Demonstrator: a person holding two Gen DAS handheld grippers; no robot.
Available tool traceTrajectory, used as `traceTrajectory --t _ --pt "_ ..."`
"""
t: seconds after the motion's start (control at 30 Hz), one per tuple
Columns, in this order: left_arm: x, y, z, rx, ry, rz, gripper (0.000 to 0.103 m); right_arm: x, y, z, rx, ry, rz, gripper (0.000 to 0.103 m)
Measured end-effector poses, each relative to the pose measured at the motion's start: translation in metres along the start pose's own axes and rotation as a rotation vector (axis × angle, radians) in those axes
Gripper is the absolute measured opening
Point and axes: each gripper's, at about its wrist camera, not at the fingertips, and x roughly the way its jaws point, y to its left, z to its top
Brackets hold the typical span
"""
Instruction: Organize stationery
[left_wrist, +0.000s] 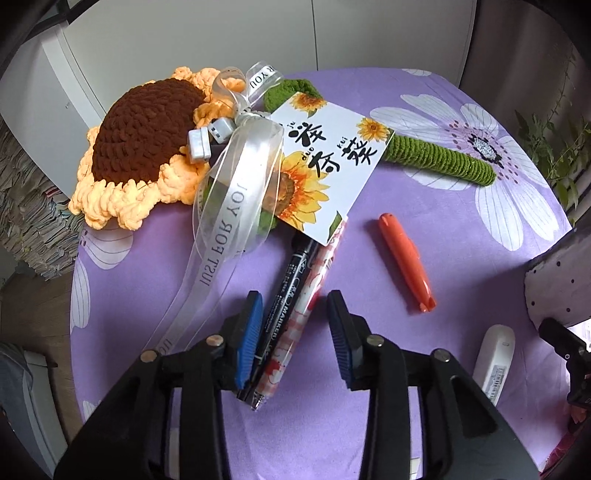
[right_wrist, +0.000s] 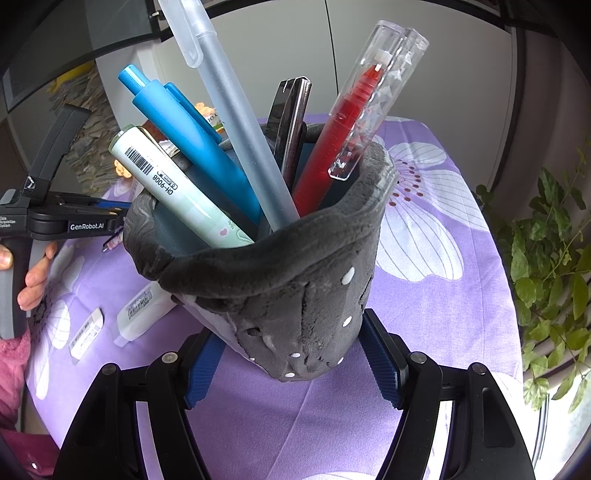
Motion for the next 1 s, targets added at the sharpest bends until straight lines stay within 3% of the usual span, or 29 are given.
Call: traceTrajectory --t 0.2,0.53,0.8,1.0 --pt "-0.008 0.003 -0.01 -0.058 0.037 -0.095 0.019 0.0 -0.003 0.0 0.003 -0.001 0.003 0.073" --pt "-0.034 -0.026 -0.041 0.034 0.086 -0.108 0.022 0.0 -0.004 0.0 0.005 -0.001 0.005 0.073" --pt "-0.019 -0.004 -0.005 -0.078 0.059 -0.068 0.023 0.0 -0.004 0.0 0.006 -0.002 0.006 0.073" --pt "-0.009 0.0 0.017 -0.132 0.066 -0.097 0.022 -0.001 -0.005 0.0 0.007 -0.002 0.007 0.073"
